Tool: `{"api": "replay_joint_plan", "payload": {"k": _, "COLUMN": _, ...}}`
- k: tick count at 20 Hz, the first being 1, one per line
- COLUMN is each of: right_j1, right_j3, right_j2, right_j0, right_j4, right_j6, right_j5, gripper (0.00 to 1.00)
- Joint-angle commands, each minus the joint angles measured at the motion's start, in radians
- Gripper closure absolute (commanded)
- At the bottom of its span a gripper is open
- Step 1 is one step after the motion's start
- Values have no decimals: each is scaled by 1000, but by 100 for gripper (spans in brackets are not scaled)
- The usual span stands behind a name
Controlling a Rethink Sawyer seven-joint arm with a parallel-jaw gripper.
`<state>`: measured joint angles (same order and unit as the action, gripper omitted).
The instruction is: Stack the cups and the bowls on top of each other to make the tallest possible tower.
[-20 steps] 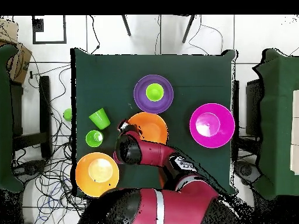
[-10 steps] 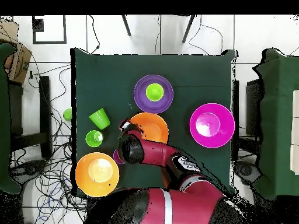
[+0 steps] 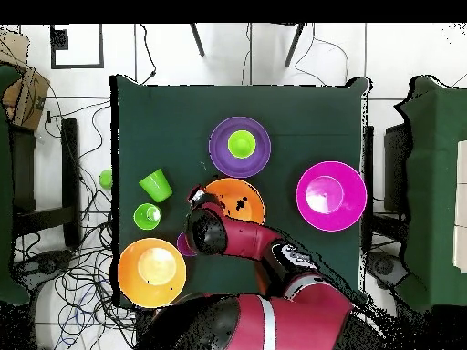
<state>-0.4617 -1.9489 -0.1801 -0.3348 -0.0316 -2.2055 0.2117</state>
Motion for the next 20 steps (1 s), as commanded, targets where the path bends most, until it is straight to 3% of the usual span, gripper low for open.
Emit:
{"api": "replay_joint_plan", "payload": {"k": 1, "right_j1": 18, "right_j3": -41, "right_j2": -19, "right_j0": 14, "right_j4": 24, "right_j6": -170, "right_j5": -9, "gripper": 0}}
{"api": "replay_joint_plan", "payload": {"k": 5, "right_j1": -29, "right_j3": -84, "right_j2": 8, "right_j0": 47, "right_j4": 41, "right_j6": -189, "right_j5": -6, "gripper": 0}}
{"api": "replay_joint_plan", "payload": {"k": 6, "right_j1": -39, "right_j3": -96, "right_j2": 12, "right_j0": 52, "right_j4": 47, "right_j6": -195, "right_j5": -6, "gripper": 100}}
{"api": "replay_joint_plan", "payload": {"k": 14, "right_j1": -116, "right_j3": -161, "right_j2": -2, "right_j0": 32, "right_j4": 66, "right_j6": -174, "right_j5": -142, "gripper": 100}}
{"api": "replay_joint_plan", "payload": {"k": 20, "right_j1": -133, "right_j3": -181, "right_j2": -9, "right_j0": 33, "right_j4": 72, "right_j6": -178, "right_j5": -139, "gripper": 100}}
